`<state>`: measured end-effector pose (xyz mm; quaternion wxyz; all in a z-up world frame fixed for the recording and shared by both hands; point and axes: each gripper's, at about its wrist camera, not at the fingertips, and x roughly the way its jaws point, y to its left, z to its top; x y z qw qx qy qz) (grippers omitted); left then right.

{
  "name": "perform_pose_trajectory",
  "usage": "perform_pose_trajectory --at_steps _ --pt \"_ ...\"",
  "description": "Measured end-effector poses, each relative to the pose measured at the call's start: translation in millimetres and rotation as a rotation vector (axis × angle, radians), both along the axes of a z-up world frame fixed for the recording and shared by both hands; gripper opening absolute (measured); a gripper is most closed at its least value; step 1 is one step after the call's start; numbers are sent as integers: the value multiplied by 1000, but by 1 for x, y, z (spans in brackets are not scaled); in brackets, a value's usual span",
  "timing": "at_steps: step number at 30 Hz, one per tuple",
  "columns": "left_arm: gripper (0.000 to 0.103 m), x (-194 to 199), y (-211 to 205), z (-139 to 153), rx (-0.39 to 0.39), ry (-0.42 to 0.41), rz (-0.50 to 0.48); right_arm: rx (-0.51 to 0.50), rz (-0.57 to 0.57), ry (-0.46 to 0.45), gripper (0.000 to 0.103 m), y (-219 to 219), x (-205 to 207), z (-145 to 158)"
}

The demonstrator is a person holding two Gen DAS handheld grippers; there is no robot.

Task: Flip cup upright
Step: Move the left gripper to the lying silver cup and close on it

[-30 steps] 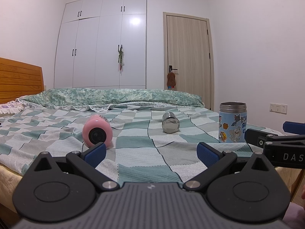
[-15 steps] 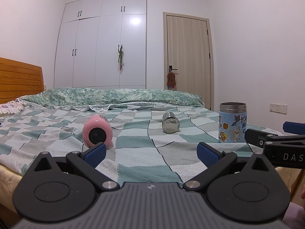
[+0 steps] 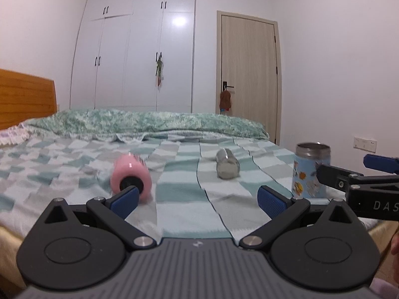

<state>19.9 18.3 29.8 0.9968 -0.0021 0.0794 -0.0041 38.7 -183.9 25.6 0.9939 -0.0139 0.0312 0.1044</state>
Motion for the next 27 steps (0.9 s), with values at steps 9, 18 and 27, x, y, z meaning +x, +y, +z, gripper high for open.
perform_pose_trajectory --at_steps 9,18,27 --pt "103 63 16 37 13 63 -11 -7 69 7 103 13 66 35" --pt "103 141 36 58 79 141 23 -20 141 78 103 39 166 46" --pt "103 231 26 54 94 219 -23 -87 128 150 103 37 263 32"
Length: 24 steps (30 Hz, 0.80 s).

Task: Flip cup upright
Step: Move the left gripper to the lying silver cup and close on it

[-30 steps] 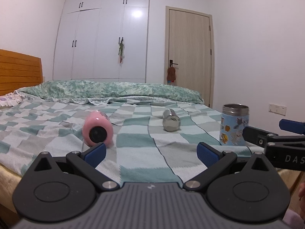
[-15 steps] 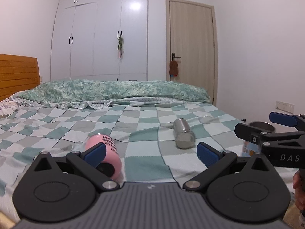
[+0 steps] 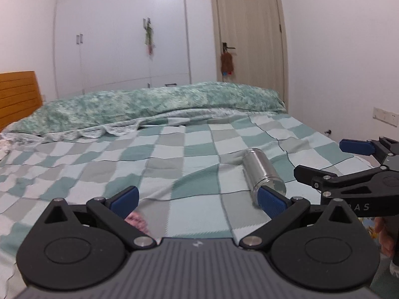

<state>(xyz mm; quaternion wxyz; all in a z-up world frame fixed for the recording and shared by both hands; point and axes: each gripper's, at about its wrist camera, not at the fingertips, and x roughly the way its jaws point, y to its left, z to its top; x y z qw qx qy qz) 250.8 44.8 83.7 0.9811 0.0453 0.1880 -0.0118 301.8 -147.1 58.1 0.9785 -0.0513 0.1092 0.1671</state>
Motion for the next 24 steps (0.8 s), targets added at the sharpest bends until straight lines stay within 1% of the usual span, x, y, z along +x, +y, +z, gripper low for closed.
perform_pose_trajectory --at_steps 6,10,13,15,16,18,22,24 --pt "103 62 -31 -7 20 57 -68 -28 -36 42 103 -35 54 -5" --pt "103 102 -52 -15 26 122 -101 29 -23 100 103 -60 84 -4" --pt "103 130 -67 -19 39 169 -112 26 -29 130 103 -72 105 -6" --pt "103 146 -75 -23 57 195 -115 56 -20 176 103 -81 119 -9" --pt "103 155 -78 -26 65 213 -119 81 -10 206 103 -85 125 -10" --pt "103 172 -85 -32 74 256 -128 100 -9 235 103 -89 131 -10" --pt "103 200 -94 -44 83 320 -135 74 -12 251 103 -87 137 -7" --pt "103 214 -98 -50 81 366 -145 70 -19 273 103 -86 141 -7"
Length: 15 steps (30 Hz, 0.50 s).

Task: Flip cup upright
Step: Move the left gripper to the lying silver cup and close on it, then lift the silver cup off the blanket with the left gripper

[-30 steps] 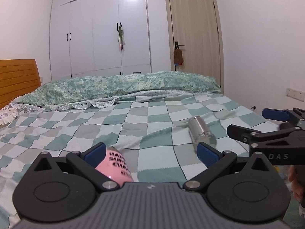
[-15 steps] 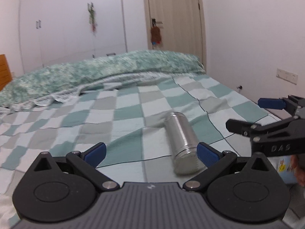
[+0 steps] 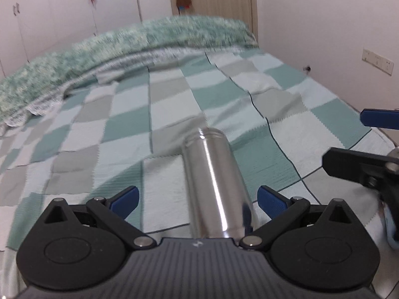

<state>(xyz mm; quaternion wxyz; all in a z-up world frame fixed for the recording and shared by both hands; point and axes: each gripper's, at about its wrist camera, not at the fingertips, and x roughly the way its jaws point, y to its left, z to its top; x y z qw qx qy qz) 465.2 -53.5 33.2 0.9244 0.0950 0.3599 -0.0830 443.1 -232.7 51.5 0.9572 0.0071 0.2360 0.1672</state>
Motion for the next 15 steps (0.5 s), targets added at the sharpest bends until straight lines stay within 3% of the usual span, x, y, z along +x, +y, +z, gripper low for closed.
perform_pose_trajectory --at_steps 3,4,6,7,15 --pt "103 18 -4 -14 2 101 23 3 -14 22 103 0 4 -1" --pt "95 21 -3 -18 -5 132 33 5 -11 26 103 -1 4 -2" --pt "66 24 0 -25 -61 191 30 -4 -3 24 103 1 2 -3" --pt "63 24 2 -26 -90 224 38 -10 -4 22 103 2 2 -3" --pt "63 -5 10 -11 -74 196 37 -37 17 24 103 7 -5 1"
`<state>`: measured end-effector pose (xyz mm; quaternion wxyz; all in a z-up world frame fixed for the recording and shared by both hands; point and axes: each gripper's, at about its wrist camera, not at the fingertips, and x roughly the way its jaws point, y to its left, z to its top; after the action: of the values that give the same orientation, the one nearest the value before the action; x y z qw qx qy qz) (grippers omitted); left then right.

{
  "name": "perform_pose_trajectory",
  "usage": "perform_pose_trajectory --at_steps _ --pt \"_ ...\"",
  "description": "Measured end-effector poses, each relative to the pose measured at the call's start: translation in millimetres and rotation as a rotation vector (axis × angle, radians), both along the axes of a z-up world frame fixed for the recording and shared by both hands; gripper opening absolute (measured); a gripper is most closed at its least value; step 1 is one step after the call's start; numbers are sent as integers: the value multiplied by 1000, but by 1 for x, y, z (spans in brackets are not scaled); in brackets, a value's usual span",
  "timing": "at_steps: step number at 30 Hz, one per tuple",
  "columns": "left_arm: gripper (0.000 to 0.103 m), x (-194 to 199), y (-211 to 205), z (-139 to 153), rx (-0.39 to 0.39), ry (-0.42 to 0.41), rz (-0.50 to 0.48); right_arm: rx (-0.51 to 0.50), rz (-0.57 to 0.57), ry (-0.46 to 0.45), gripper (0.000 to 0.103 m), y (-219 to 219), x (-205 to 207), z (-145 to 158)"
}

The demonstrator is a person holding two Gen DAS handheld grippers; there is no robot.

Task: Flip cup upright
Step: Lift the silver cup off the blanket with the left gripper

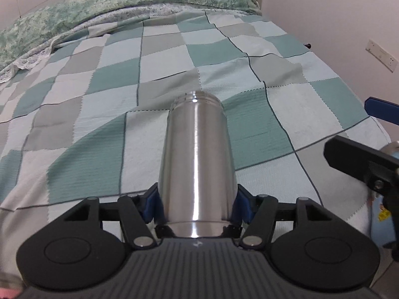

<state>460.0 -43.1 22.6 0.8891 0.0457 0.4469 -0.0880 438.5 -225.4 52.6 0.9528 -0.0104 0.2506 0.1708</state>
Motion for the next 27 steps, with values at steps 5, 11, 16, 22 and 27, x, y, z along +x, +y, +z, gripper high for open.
perform_pose_trajectory --at_steps 5,11,16,22,27 --pt "63 -17 2 18 6 -30 5 -15 20 -13 103 7 -15 13" --pt "63 -58 14 39 -2 -60 16 -24 37 -31 103 17 -50 35" --pt "63 -103 28 55 -29 -81 33 -38 52 -54 103 27 -90 54" --pt "63 -167 44 62 -79 -91 67 -49 76 -48 103 41 -146 65" --pt "63 -221 49 49 -120 -83 117 -60 90 -25 103 51 -193 60"
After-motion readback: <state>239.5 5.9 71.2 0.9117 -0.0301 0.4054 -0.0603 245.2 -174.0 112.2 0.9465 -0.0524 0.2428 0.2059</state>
